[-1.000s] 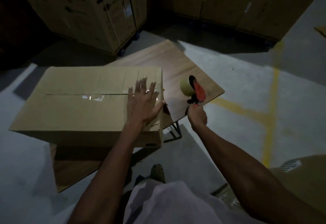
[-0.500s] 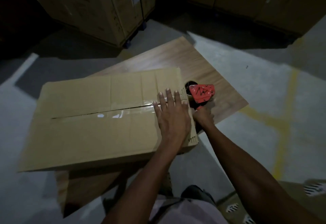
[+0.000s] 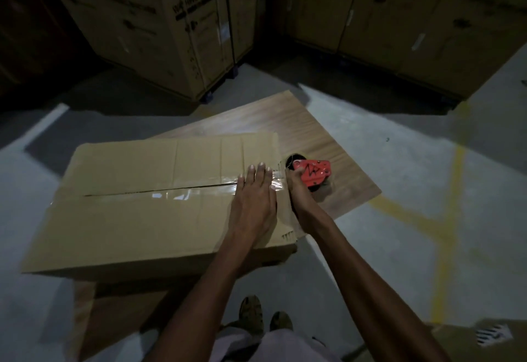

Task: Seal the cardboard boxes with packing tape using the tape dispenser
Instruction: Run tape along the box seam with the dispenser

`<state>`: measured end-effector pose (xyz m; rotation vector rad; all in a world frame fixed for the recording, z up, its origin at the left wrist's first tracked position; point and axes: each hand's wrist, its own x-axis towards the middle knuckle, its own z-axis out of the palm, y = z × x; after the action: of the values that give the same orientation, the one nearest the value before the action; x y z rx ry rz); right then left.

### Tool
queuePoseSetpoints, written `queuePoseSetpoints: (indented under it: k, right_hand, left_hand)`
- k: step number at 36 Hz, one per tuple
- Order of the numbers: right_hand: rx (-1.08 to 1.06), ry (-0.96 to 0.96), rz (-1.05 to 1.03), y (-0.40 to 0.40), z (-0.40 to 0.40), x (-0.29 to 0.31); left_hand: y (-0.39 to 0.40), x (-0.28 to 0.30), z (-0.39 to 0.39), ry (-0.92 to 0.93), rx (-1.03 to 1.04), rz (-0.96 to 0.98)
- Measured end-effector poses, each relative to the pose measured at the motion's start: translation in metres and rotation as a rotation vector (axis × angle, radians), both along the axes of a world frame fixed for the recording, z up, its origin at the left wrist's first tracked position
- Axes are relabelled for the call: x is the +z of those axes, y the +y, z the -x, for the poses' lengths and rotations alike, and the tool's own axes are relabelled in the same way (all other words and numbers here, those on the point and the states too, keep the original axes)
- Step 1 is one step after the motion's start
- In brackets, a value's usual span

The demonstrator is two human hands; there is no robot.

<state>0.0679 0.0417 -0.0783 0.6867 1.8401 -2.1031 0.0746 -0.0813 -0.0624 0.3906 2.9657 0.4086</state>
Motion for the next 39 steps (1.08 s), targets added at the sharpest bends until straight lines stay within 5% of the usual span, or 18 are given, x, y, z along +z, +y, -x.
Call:
queuePoseSetpoints:
  k: [8,12,18,24,29,39]
  right_hand:
    - [0.213,-0.039,-0.324,0.0,0.01,0.021]
    - [0.394,0.16,-0.855,-0.02,0.003,0.028]
    - [0.555,0.252,-1.408,-0.031,-0.019,0.019]
    - [0.541,0.113,-1.513,-0.079,-0.008,0.023]
    - [0.742,0.24,-1.494,-0.178,-0.013,0.01]
    - [0.485,0.072,-1.479,-0.181,-0.003,0.02]
  left_hand:
    - [-0.002,0.012,-0.002,0.012,-0.023,-0.006]
    - [-0.029,0.018,-0.002,-0.002,-0.033,-0.149]
    - [-0.123,0.025,-0.005,0.02,0.152,-0.076]
    - [-0.198,0.031,-0.009,0.042,0.238,-0.035]
    - [-0.216,0.024,-0.006,0.002,0.126,0.001]
    - [-0.32,0.021,-0.003,0.041,0.252,-0.002]
